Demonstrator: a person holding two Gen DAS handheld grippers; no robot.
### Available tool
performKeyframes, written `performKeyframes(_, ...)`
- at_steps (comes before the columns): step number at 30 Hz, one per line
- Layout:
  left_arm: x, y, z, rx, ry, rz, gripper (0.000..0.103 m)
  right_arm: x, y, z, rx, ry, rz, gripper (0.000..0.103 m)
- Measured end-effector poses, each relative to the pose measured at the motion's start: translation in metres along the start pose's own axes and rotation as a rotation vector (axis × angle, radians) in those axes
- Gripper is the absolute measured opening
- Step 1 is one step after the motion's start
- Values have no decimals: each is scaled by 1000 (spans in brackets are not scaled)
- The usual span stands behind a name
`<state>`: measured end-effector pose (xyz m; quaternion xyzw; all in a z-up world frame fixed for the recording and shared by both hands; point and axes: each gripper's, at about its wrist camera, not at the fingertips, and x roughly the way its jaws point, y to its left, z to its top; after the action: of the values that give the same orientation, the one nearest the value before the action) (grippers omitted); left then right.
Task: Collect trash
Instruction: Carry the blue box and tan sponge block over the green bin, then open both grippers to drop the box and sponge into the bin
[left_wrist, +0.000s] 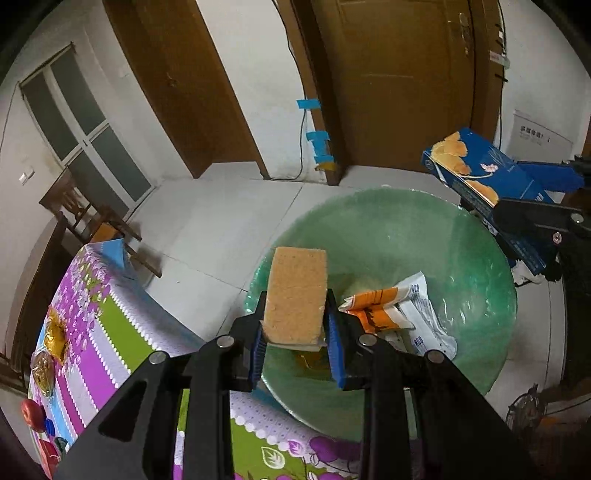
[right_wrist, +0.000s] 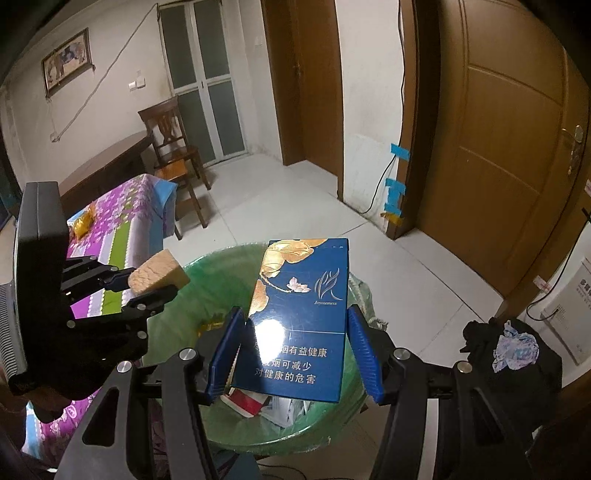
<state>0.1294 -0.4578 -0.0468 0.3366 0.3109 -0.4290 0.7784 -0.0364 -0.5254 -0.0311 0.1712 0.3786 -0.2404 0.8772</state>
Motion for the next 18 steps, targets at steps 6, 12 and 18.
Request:
performKeyframes(6, 9, -1, -1, 9, 29, -36, 27, 16, -2, 3, 33, 69, 41, 58)
performKeyframes(12, 20, 3, 0, -15, 70, -171, 29, 34, -6, 0, 79, 97, 75, 60)
performKeyframes(18, 23, 19, -7, -61, 76, -114, 68, 45, -8, -5, 103, 100, 59, 75)
